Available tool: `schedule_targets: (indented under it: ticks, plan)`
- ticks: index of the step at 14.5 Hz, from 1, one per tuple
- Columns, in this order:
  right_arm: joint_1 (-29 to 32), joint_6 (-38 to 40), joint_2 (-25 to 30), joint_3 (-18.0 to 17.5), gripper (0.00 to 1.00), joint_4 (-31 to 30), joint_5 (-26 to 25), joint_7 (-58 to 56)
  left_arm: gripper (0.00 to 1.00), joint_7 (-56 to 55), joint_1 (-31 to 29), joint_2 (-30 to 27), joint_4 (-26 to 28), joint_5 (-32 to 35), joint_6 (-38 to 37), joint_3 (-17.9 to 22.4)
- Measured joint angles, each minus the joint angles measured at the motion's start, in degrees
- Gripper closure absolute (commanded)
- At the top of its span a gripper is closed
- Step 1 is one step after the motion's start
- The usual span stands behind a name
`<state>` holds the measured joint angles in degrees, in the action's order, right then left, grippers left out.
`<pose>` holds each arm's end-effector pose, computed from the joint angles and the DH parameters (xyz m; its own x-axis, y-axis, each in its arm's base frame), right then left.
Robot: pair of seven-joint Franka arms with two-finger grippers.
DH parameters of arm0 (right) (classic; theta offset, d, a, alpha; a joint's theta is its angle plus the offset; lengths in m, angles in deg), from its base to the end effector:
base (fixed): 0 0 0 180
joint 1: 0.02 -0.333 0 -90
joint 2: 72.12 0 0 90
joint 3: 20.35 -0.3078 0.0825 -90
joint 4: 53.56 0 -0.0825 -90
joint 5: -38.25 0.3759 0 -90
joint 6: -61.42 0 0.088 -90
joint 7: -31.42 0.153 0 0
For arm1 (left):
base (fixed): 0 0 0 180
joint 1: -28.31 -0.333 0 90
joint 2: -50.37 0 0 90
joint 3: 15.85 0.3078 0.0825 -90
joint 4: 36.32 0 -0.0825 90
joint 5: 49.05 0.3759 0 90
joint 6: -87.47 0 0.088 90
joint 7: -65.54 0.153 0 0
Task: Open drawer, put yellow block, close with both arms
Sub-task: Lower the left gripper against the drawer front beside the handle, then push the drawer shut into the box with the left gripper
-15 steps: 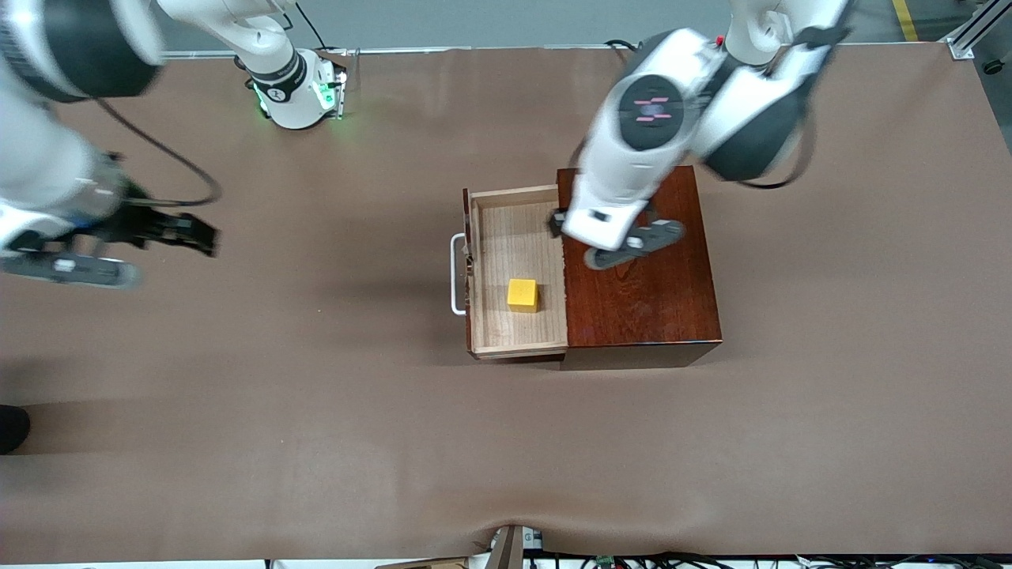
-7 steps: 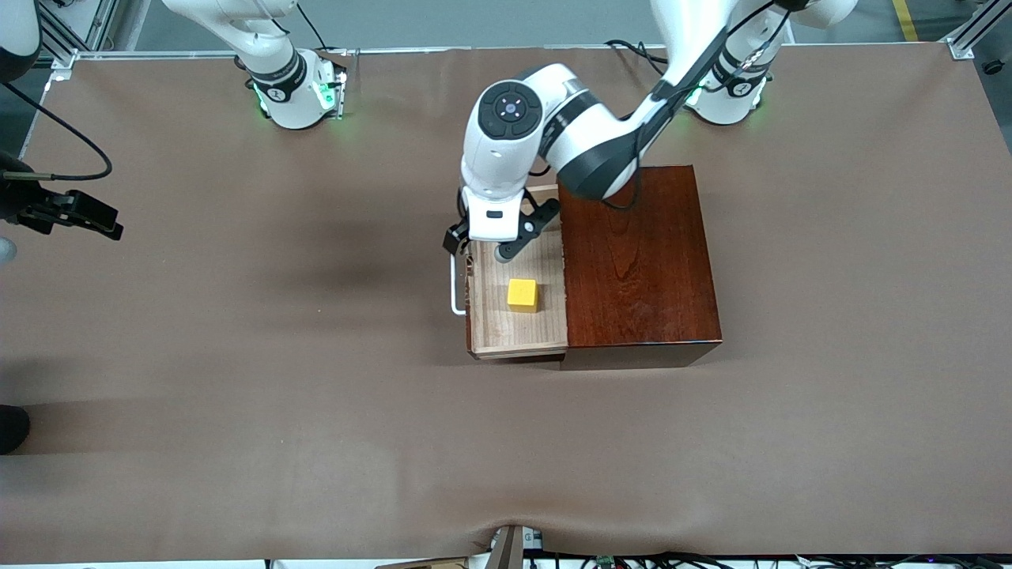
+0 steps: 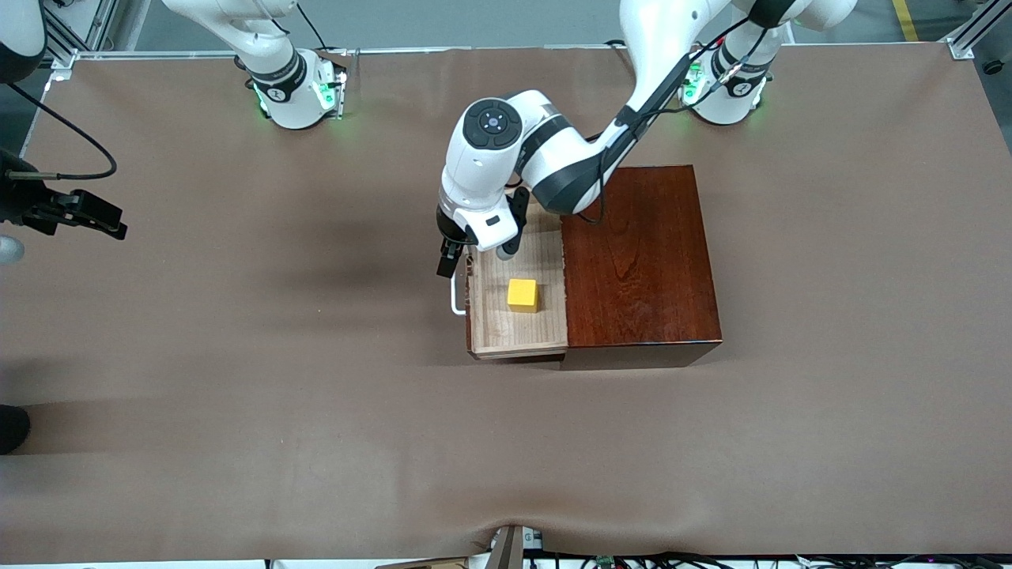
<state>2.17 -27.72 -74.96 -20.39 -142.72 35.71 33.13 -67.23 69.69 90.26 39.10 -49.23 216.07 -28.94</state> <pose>0.5558 -0.0277 0.5486 0.9965 -0.0679 -0.0485 -0.0657 -0.9968 0.0457 0.4686 -0.5944 0.3115 0.1376 0.9526 -0.2714 0.9897 -0.1216 0.0753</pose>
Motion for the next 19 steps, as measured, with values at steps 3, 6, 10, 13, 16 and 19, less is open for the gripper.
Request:
schedule_targets:
  ticks: [3,6,10,13,16,19]
  plan:
    - [0.0,0.0,0.0,0.0,0.0,0.0,0.0,0.0,0.0,-6.6,1.8,1.6,0.0,0.0,0.1,2.2]
    - [0.0,-0.1,0.1,0.0,0.0,0.1,0.0,0.0,0.0,-8.9,2.8,2.5,0.0,0.0,0.1,4.2]
    - [0.0,-0.1,0.2,0.0,0.0,0.2,0.0,0.0,0.0,-9.1,2.9,2.6,-0.1,0.2,0.0,4.2]
    - [0.0,-0.1,0.3,0.0,0.0,0.2,0.0,0.0,0.0,-10.6,3.6,2.6,-0.9,3.7,-2.4,4.1]
    - [0.0,-0.1,0.3,0.0,0.0,0.2,0.0,0.0,0.0,-12.3,4.6,2.6,-2.2,7.3,-6.6,4.1]
    - [0.0,-0.1,0.3,0.0,0.0,0.3,0.0,0.0,0.0,-12.9,4.3,2.6,-3.4,8.2,-10.6,4.3]
